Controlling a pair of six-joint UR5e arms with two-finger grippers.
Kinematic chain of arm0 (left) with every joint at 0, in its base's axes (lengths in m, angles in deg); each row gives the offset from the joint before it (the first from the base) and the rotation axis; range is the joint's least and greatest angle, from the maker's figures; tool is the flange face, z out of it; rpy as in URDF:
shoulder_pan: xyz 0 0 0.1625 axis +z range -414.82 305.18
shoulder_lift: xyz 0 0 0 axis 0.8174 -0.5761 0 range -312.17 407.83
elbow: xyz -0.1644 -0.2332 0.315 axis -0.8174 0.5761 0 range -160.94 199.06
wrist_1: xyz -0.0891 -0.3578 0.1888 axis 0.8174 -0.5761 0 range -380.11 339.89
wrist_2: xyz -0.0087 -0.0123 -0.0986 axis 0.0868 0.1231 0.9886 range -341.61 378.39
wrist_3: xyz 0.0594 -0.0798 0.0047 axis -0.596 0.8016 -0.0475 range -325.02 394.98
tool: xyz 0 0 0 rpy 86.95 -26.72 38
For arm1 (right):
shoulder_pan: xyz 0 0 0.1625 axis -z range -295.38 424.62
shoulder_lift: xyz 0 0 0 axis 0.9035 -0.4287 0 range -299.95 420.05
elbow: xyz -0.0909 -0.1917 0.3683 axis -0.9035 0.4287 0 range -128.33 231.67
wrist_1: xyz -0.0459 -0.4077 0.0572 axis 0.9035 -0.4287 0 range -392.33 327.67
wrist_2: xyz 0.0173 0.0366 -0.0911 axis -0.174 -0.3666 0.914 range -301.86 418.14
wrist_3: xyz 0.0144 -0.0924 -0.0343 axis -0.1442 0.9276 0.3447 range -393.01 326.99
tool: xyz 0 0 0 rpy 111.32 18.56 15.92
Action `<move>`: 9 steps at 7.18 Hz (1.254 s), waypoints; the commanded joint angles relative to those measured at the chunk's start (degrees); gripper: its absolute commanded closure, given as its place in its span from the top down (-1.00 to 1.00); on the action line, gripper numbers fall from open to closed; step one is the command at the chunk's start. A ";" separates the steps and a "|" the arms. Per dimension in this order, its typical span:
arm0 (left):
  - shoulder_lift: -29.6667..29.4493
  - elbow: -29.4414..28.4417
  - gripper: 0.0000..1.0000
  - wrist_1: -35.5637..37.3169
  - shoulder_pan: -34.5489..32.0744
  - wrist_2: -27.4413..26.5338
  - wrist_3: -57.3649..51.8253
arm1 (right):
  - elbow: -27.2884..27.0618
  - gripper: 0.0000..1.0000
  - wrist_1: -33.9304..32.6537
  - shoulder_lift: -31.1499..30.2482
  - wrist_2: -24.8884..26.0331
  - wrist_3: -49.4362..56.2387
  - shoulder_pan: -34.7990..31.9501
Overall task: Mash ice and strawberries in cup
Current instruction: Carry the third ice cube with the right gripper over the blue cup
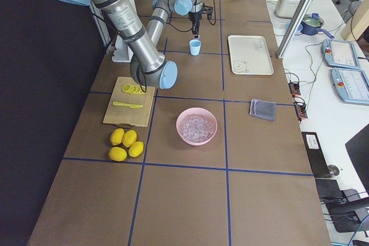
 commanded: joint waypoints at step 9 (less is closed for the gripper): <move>0.09 0.08 1.00 0.12 0.00 -0.07 0.00 | 3.95 0.98 1.54 1.21 0.76 3.60 -3.46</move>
